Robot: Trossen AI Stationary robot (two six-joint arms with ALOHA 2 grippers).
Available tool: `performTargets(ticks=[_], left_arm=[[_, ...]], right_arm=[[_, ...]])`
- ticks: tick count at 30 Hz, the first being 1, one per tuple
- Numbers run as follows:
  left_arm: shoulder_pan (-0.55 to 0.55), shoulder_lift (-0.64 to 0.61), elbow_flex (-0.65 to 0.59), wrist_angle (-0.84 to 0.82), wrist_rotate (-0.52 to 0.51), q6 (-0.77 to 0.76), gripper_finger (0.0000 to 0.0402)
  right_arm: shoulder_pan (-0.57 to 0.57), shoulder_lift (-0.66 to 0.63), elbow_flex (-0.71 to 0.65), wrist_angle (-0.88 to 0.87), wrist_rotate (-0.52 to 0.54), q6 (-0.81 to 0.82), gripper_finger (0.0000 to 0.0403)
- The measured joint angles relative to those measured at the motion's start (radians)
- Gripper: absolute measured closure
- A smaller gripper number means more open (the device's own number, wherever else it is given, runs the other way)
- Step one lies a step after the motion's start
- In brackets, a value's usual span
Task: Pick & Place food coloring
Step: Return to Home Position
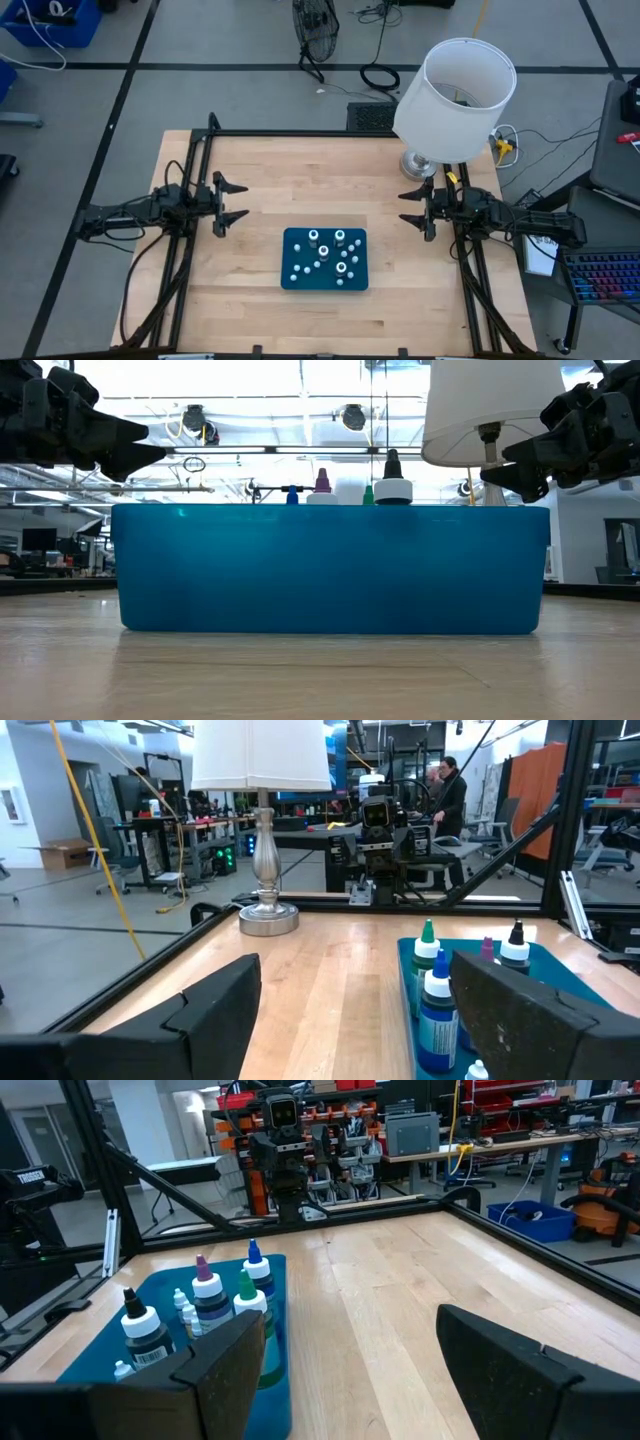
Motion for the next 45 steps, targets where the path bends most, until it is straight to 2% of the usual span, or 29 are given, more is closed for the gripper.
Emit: performTargets(ticks=[15,25,37,45], left_arm=[[0.0,0.0,0.0,0.0,0.0,0.0,0.0076],[0.0,0.0,0.001,0.0,0.0,0.0,0.0089],[0.0,0.0,0.001,0.0,0.0,0.0,0.0073],[0.0,0.0,0.001,0.0,0.0,0.0,0.0083]], right_arm=[[0.0,0.0,0.0,0.0,0.0,0.0,0.0121],[0.0,0.0,0.0,0.0,0.0,0.0,0.0122],[0.0,0.0,0.0,0.0,0.0,0.0,0.012],[0.0,0.0,0.0,0.0,0.0,0.0,0.0122]])
